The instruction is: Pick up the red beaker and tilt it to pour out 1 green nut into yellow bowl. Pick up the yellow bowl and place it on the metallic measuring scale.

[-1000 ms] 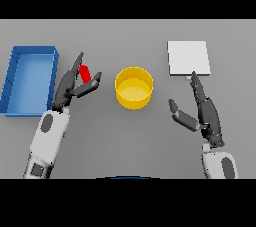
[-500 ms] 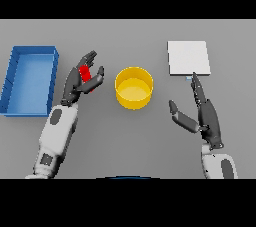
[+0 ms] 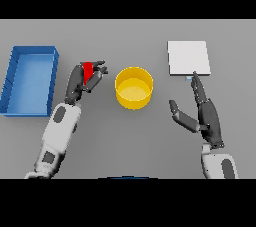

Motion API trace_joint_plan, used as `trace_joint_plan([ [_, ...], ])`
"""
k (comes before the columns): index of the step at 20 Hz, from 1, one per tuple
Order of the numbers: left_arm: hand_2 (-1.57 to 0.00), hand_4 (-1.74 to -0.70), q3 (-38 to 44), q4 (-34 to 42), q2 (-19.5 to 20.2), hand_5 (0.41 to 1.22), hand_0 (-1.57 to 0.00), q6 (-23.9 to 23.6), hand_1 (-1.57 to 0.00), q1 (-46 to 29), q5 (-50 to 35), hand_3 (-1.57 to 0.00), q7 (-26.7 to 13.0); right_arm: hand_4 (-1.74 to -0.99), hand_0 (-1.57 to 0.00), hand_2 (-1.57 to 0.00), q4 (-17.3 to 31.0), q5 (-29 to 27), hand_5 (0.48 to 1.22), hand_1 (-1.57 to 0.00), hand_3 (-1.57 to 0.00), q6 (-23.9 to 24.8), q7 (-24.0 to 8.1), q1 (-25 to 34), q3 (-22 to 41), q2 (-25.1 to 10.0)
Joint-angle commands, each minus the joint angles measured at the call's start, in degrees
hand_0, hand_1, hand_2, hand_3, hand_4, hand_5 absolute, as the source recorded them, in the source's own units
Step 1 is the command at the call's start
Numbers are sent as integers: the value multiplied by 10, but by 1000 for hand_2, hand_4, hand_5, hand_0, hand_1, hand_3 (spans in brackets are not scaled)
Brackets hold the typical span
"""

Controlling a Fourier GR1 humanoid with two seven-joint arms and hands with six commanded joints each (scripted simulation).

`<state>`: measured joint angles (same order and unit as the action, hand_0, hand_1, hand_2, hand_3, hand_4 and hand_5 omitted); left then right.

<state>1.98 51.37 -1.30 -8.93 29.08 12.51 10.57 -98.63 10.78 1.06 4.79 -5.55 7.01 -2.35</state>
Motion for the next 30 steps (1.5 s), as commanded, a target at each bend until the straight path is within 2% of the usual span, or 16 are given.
trace_joint_plan([
  [1,-1449,-1582,4,7,-3,1171,-1434,11,-1439,-2,-12,-1400,8,-1251,1,1,0,1,641,1,1,-1,-8,4,0,-2],
  [4,-1509,-1660,24,25,-3,1150,-1501,43,-1503,-2,-61,-1484,31,-1246,1,1,2,5,644,1,1,0,-1,0,0,-5],
  [10,-1555,-1720,-1,93,19,1131,-1553,66,-1553,9,-73,-1548,-20,-1226,1,1,11,11,650,1,1,-1,10,4,-1,-11],
  [12,-1558,-1724,-9,97,37,1132,-1556,71,-1557,15,-67,-1553,-31,-1219,1,1,2,23,656,1,1,7,22,-2,6,-9],
  [16,-1558,-1724,-19,84,66,1139,-1556,85,-1557,31,-57,-1553,-38,-1219,1,1,14,32,661,1,1,12,26,2,4,-12],
  [18,-1563,-1730,-42,80,85,1134,-1562,84,-1562,44,-27,-1559,-40,-1210,1,1,14,36,664,1,1,15,27,1,5,-11],
  [23,-1568,-1737,-127,84,137,1125,-1568,112,-1568,81,63,-1567,-89,-1186,1,1,6,32,660,1,1,12,3,6,3,-13],
  [30,-1570,-1740,-254,73,166,1174,-1570,148,-1570,157,227,-1570,-145,-1183,1,1,1,28,671,1,1,3,-4,2,8,-11],
])
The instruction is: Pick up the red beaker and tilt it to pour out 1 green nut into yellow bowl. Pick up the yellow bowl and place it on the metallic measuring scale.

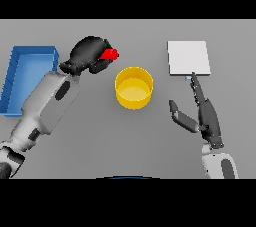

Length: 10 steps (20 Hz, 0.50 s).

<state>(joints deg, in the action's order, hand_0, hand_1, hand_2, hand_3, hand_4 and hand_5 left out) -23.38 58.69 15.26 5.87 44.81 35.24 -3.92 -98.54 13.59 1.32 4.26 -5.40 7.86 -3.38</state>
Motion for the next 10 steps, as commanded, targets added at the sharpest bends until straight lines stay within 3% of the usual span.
trace_joint_plan([
  [1,-1571,-1740,-19,0,5,1183,-1570,6,-1571,8,25,-1570,-4,-1183,1,1,-4,-1,673,1,1,-1,8,-4,3,3],
  [3,-1571,-1741,-48,-18,6,1197,-1571,31,-1571,33,60,-1571,-13,-1187,1,1,-3,-3,676,1,1,2,2,-4,-2,2],
  [4,-1571,-1689,-64,-21,10,1202,-1571,50,-1571,43,77,-1571,-12,-1191,1,1,-2,-7,675,1,1,-1,-3,1,-4,1],
  [7,-1571,-1710,-109,-35,20,1211,-1571,88,-1571,78,128,-1383,-5,-1195,1,1,1,-16,671,1,1,-1,-13,-1,-6,8],
  [10,-1571,-1718,-150,-60,17,1216,-1571,117,-1571,111,171,-1332,10,-1202,1,1,1,-27,651,1,1,-3,-7,-5,-4,20],
])
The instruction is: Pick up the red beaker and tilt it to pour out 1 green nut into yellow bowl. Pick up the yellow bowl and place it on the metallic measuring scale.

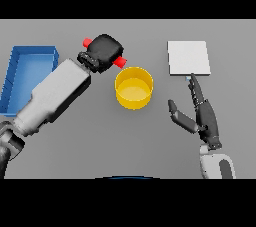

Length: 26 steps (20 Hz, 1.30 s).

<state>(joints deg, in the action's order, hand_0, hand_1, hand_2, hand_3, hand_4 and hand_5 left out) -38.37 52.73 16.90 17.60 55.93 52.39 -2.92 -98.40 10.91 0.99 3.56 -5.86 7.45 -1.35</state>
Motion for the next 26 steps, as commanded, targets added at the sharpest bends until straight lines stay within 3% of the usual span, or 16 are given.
trace_joint_plan([
  [1,-1571,-1719,-13,-10,-1,1217,-1571,0,-1571,10,13,-1295,14,-1206,1,1,0,-6,639,1,1,-1,-7,1,-7,-5],
  [5,-1571,-1727,-53,-32,-6,1219,-1571,17,-1571,52,53,-1458,67,-1221,1,1,0,12,610,1,1,9,9,-3,0,-2],
  [9,-1571,-1733,-104,-49,-9,1220,-1571,21,-1571,81,105,-1525,91,-1193,1,1,-2,21,578,1,1,20,14,-2,-1,0],
  [16,-1571,-1737,-183,-64,-4,1221,-1571,11,-1571,120,185,-1561,138,-1135,1,1,-2,14,567,1,1,17,18,-4,-1,2],
  [18,-1571,-1736,-202,-57,3,1221,-1571,14,-1571,132,206,-1565,146,-1129,1,1,0,16,566,1,1,22,5,7,-5,0],
  [22,-1571,-1732,-234,-77,-14,1221,-1571,-4,-1571,149,247,-1568,145,-1135,1,1,-3,19,580,1,1,18,28,-8,0,1],
  [26,-1571,-1733,-257,-85,-22,1221,-1571,-11,-1571,199,281,-1570,166,-1133,1,1,1,22,575,1,1,24,20,-1,-1,3],
])
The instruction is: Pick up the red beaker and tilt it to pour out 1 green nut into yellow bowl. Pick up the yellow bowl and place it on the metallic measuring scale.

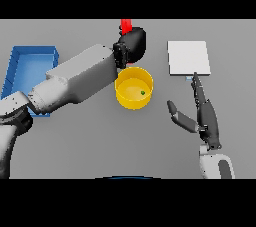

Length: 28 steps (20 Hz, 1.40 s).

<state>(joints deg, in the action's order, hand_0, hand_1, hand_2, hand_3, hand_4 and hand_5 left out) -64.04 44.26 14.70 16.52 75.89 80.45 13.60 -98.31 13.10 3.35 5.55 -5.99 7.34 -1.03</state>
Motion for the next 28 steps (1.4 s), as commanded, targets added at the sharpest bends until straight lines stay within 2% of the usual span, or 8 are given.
trace_joint_plan([
  [1,-1571,-1732,0,4,3,1221,-1571,3,-1571,11,2,-1570,9,-1138,1,1,1,2,572,1,1,3,-5,4,-3,-1],
  [4,-1571,-1728,14,-20,18,1221,-1571,-2,-1571,85,10,-1571,34,-1135,1,1,-7,3,563,1,1,1,6,0,-1,-5],
  [7,-1571,-1720,71,-67,44,1221,-1571,-24,-1571,130,-11,-1571,22,-1131,1,1,1,2,553,1,1,0,-2,6,1,-1],
  [13,-1571,-1733,297,-204,98,1221,-1571,22,-1571,190,-167,-1515,-67,-1104,1,1,5,-9,576,1,1,-18,10,12,4,-7],
  [17,-1571,-1738,465,-270,168,1221,-1571,18,-1571,157,-313,-1530,-100,-1121,1,1,13,-7,588,1,1,-15,10,25,2,-11],
  [20,-1571,-1739,547,-288,203,1221,-1571,-22,-1571,96,-394,-1550,-123,-1127,1,1,19,-1,606,1,1,-16,7,29,6,-13],
  [22,-1571,-1740,575,-288,203,1221,-1571,-59,-1571,46,-426,-1558,-187,-1132,1,1,22,1,621,1,1,-17,6,35,6,-16],
  [28,-1571,-1741,662,-225,199,1221,-1571,-151,-1571,-97,-534,-1567,-284,-1133,1,1,15,-5,655,1,1,-29,16,27,9,-21],
])
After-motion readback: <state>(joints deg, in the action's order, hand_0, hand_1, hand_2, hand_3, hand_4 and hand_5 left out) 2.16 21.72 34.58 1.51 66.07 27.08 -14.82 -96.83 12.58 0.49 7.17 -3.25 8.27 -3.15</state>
